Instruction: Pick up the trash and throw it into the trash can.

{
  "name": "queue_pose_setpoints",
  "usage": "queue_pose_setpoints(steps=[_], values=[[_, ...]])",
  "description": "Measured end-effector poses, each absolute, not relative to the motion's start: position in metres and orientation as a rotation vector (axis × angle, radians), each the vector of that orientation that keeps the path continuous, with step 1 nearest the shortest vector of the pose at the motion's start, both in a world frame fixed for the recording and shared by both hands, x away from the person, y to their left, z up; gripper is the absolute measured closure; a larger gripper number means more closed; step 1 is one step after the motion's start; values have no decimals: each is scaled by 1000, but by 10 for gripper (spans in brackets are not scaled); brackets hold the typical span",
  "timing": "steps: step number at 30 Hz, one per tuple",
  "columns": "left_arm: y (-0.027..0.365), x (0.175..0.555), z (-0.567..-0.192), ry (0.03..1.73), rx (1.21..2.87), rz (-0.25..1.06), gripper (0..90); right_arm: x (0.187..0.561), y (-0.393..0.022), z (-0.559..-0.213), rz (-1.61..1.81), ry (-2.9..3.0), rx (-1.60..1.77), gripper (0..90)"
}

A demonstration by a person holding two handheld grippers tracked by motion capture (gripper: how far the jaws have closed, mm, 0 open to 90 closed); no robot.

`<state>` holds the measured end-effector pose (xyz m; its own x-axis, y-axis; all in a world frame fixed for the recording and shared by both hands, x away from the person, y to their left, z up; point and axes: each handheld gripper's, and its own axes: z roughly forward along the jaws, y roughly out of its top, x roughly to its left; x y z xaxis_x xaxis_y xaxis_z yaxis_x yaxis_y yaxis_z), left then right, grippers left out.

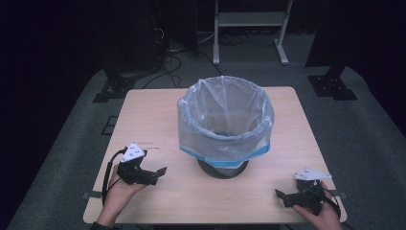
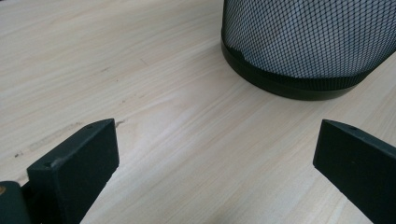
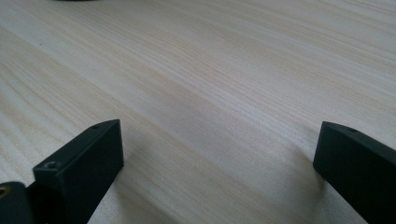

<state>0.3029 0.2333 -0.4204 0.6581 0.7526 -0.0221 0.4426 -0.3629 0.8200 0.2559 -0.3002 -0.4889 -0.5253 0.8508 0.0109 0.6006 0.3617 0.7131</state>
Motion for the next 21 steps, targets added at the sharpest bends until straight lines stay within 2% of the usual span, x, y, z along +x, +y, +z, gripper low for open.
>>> queue_pose_setpoints(steps=[21], values=[[240,309,-461,979,2064,430,0,256,-300,-489,960,2267,1273,2]])
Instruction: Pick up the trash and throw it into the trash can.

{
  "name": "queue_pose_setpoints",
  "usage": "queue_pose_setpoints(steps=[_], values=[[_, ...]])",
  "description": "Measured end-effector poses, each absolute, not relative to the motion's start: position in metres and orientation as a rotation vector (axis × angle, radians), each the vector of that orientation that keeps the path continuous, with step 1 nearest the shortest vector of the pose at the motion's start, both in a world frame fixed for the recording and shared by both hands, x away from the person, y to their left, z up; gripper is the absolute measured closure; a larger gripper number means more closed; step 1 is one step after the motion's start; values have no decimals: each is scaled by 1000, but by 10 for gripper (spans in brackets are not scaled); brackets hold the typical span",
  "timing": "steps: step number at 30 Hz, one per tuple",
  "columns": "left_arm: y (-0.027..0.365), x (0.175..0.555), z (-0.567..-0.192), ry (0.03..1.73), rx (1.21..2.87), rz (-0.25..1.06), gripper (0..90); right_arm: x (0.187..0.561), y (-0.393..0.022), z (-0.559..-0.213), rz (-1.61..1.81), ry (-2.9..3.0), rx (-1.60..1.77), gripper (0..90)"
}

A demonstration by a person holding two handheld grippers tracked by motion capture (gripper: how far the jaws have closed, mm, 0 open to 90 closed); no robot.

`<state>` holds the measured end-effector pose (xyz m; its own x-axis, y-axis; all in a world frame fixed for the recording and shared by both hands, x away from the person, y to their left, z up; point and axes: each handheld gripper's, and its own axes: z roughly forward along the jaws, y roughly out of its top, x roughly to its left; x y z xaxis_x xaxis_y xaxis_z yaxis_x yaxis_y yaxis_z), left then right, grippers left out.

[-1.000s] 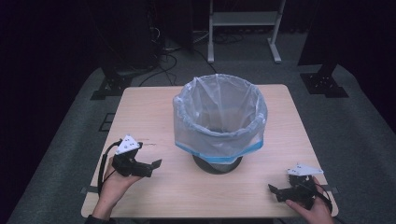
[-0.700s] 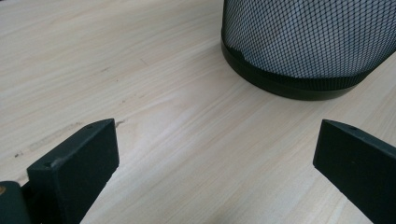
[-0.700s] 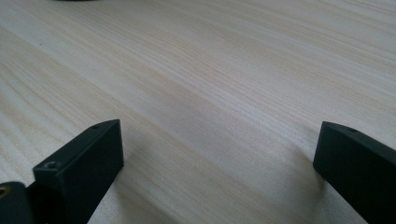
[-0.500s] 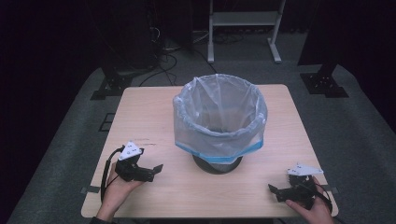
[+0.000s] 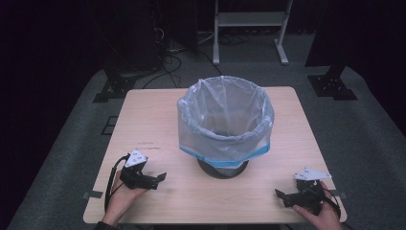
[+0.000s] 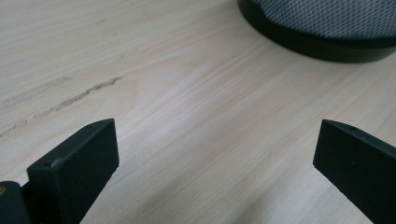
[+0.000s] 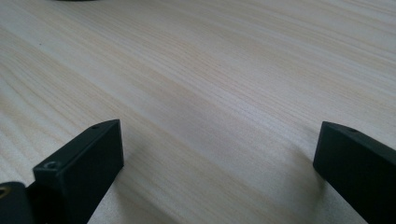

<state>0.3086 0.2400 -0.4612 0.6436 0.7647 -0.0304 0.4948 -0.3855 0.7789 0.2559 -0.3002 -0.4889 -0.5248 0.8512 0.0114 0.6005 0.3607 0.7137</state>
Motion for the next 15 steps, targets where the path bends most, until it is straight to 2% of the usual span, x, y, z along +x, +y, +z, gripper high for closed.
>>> queue_pose_setpoints(steps=[15], values=[[238,313,-481,992,2149,437,0,256,-300,-489,960,2267,1274,2]])
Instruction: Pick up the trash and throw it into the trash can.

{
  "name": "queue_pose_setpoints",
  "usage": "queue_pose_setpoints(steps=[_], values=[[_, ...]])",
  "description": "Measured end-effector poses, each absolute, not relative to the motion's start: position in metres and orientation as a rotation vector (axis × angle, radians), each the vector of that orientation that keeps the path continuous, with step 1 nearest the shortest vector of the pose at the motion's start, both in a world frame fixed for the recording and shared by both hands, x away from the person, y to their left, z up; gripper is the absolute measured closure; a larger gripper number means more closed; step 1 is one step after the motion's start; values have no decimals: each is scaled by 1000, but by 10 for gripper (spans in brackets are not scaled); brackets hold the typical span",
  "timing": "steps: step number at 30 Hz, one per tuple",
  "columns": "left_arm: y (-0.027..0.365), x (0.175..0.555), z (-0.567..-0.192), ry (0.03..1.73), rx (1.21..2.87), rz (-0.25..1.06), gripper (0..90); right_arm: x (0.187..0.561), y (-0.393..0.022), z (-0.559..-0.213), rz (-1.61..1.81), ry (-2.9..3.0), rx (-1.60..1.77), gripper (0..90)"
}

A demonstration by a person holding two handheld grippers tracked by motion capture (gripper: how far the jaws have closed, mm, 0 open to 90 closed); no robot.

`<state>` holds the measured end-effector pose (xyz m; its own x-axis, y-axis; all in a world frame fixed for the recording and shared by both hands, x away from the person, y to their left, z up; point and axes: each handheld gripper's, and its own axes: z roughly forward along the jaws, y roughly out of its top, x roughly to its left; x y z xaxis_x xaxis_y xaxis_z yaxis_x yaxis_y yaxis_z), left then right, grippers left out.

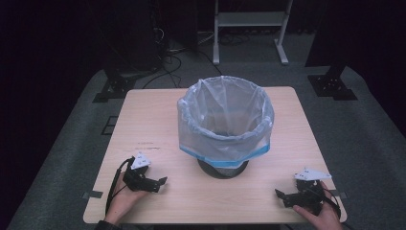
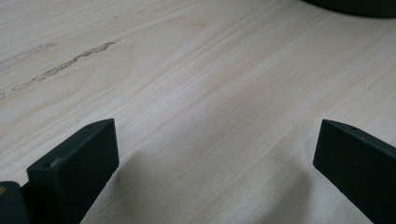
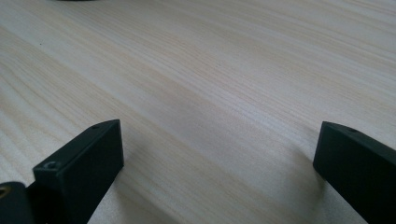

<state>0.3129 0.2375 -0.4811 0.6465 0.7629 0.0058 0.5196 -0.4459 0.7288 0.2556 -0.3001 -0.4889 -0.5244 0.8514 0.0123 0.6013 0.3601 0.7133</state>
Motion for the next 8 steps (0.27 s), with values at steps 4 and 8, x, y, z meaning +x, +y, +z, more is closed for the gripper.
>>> queue_pose_setpoints(steps=[4,8], values=[[238,314,-482,996,2151,440,0,255,-300,-489,960,2268,1272,1],[238,314,-482,1002,2155,442,0,255,-300,-489,960,2268,1273,1]])
